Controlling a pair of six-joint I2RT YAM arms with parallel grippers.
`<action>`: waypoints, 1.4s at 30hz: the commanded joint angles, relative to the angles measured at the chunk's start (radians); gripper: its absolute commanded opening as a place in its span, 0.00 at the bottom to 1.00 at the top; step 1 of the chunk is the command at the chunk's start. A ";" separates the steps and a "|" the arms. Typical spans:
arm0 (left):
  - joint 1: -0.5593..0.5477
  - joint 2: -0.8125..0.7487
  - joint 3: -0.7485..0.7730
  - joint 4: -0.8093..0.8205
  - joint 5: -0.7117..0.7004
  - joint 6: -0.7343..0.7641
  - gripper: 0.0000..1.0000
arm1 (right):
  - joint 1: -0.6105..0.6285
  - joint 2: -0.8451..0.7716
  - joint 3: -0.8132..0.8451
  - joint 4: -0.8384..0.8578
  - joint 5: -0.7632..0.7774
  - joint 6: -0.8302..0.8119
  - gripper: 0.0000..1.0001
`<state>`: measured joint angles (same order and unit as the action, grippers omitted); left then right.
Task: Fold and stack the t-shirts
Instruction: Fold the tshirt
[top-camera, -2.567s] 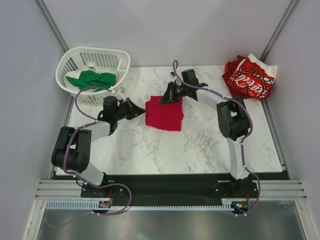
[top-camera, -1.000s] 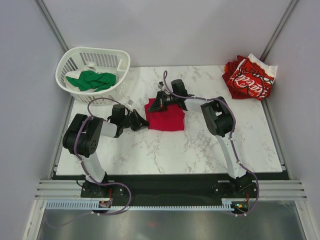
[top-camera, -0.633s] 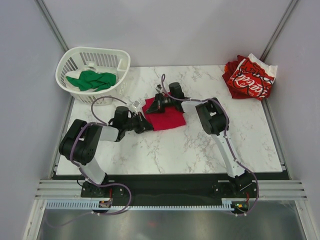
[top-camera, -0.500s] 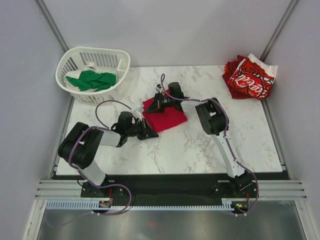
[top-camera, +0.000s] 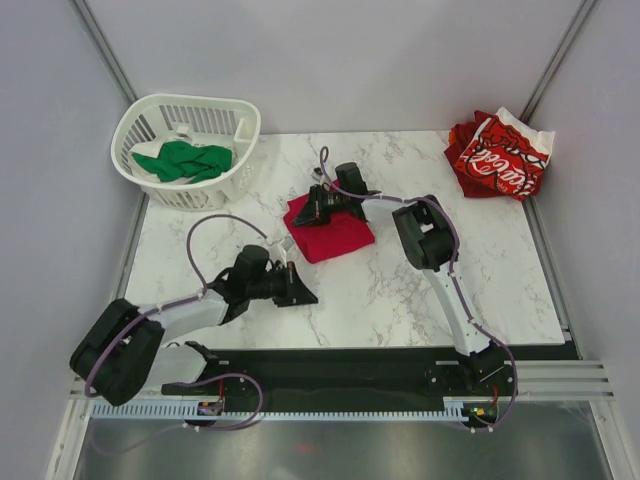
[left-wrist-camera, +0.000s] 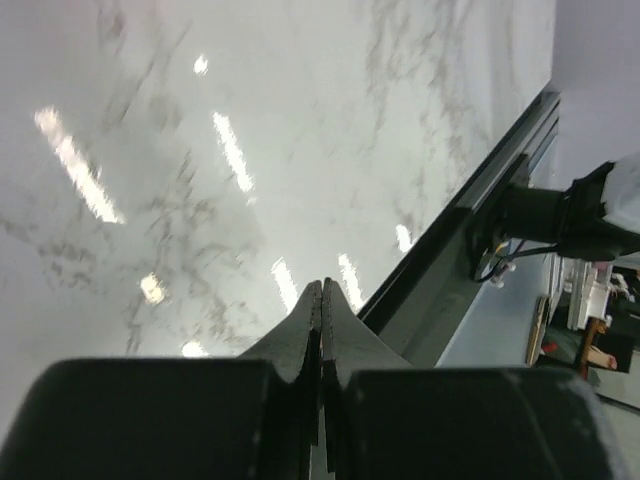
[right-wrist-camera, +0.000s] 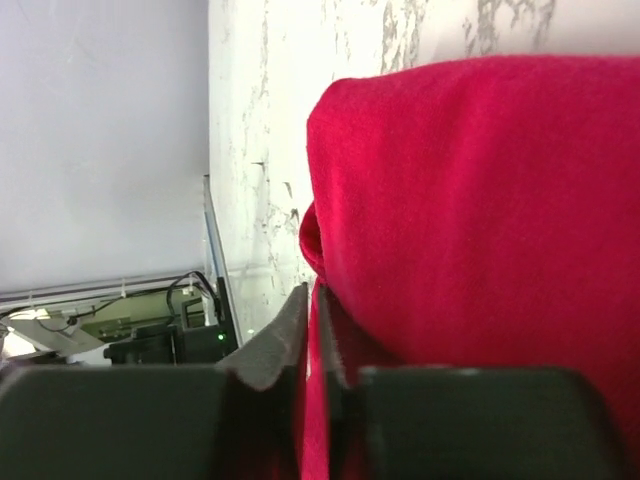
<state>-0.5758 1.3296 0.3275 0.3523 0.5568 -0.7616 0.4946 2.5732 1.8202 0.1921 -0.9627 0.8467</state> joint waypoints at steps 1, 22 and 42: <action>-0.015 -0.174 0.175 -0.280 -0.164 0.100 0.02 | -0.014 -0.050 -0.027 -0.121 0.053 -0.112 0.18; -0.024 0.275 0.705 -0.360 -0.362 0.262 0.02 | -0.278 -0.630 -0.634 -0.148 0.179 -0.236 0.50; 0.020 0.318 0.381 -0.250 -0.388 0.153 0.02 | -0.327 -0.496 -0.915 -0.042 0.317 -0.190 0.29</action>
<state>-0.5865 1.6707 0.7658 0.1333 0.1692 -0.5785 0.1726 2.0476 1.0080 0.2138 -0.8055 0.6983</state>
